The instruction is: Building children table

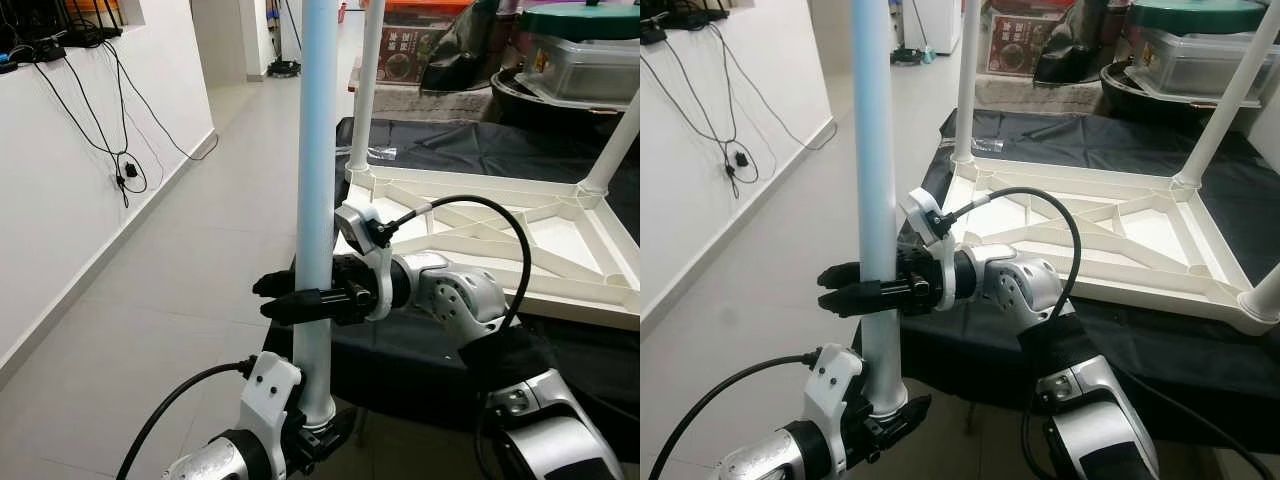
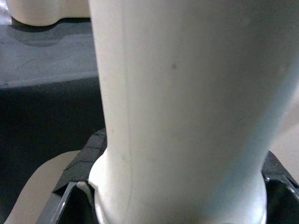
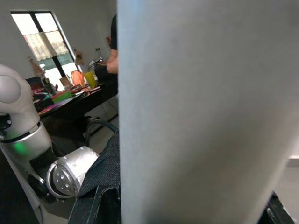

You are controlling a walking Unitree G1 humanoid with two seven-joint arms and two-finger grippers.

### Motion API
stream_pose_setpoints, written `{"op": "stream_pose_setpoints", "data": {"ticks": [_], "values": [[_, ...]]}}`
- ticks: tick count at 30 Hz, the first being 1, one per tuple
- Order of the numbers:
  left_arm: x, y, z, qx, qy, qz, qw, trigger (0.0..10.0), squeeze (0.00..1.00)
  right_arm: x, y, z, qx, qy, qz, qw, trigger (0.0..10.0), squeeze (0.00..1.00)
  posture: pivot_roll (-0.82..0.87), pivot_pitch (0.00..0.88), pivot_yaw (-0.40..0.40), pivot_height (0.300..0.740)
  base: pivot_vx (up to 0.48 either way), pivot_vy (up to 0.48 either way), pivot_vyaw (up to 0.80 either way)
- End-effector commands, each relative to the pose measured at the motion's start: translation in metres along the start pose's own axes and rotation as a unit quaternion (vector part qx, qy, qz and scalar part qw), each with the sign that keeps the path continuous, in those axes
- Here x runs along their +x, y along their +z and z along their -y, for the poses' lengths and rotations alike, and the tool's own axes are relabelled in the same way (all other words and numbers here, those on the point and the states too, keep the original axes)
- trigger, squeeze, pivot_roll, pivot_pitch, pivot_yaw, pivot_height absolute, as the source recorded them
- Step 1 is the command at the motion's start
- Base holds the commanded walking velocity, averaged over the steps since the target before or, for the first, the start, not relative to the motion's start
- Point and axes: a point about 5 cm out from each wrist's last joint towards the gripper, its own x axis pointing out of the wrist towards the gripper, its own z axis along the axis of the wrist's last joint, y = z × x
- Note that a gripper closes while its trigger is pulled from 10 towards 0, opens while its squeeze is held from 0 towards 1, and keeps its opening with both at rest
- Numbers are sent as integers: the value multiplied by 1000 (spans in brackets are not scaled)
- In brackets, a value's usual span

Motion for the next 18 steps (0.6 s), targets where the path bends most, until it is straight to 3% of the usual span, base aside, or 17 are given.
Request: {"op": "stream_pose_setpoints", "data": {"ticks": [1,5,6,18], "values": [[0,1,4,-19,-13,3,1000,10000,0,4,2,-1,-17,4,-6,1000,0,0,91,62,2,740,0,0,0],[0,0,4,-24,-9,-1,1000,10000,0,4,2,-1,-17,6,-6,1000,0,0,91,62,2,740,0,0,0],[0,-2,3,-30,-3,-1,1000,10000,1000,3,3,-2,-17,5,-5,1000,0,0,91,62,2,740,0,0,0],[-1,-9,0,-19,19,-10,1000,10000,1000,-12,19,7,-44,-41,18,998,0,0,90,53,-1,740,0,0,0]]}}
